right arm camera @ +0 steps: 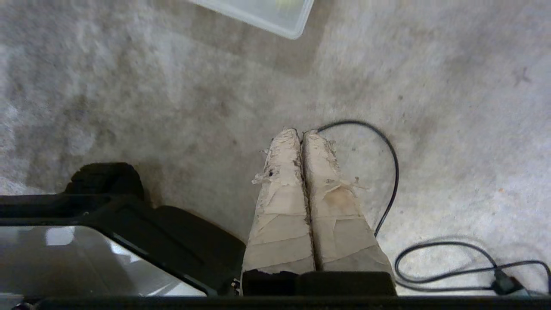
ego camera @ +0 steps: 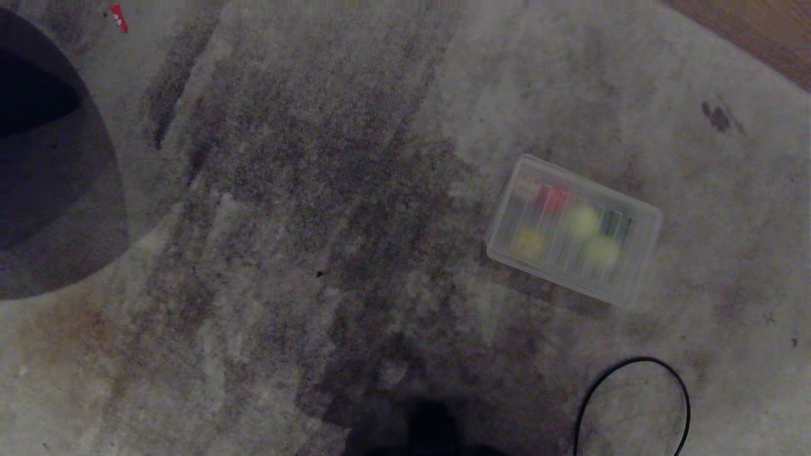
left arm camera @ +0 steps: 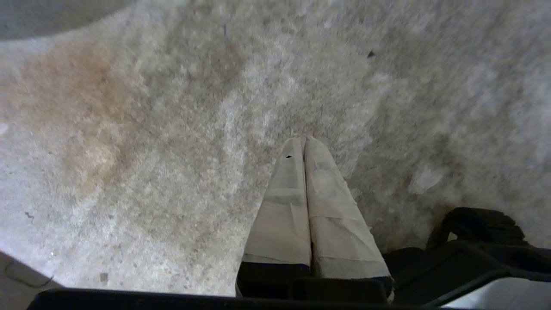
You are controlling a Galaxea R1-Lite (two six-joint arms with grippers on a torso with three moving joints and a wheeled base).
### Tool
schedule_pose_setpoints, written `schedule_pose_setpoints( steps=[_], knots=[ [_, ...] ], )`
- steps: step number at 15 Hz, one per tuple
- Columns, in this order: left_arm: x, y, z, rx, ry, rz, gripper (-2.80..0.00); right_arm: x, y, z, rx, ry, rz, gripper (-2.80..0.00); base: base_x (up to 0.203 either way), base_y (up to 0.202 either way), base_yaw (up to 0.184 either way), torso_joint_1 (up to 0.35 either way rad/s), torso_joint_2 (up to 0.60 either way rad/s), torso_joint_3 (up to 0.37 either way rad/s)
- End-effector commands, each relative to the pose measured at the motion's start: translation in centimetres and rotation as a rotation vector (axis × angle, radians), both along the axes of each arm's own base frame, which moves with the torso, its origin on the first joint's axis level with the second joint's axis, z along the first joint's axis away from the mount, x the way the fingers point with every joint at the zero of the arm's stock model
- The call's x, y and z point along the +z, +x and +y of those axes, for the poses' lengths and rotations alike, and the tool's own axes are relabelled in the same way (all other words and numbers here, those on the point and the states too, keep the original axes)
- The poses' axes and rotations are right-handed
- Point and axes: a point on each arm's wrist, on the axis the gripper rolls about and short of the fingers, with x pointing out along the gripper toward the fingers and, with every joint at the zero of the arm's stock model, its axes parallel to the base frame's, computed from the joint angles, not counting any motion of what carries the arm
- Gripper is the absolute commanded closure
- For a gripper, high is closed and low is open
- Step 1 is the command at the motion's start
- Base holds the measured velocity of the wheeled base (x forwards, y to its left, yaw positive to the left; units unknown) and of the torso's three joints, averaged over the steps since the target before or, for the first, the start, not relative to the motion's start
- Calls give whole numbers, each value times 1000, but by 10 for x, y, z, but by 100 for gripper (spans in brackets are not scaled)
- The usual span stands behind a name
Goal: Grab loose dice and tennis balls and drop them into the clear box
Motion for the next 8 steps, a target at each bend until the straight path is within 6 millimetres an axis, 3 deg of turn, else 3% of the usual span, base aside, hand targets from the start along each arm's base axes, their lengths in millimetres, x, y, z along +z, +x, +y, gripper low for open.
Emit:
schedule_pose_setpoints(
  steps=[1,8],
  knots=[
    [0,0,0,1,-2,2,0,0,0,0,0,0,4,0,0,0,0,-1,1,199],
    [0,0,0,2,-8,2,0,0,0,0,0,-1,5,0,0,0,0,4,3,202]
  ],
)
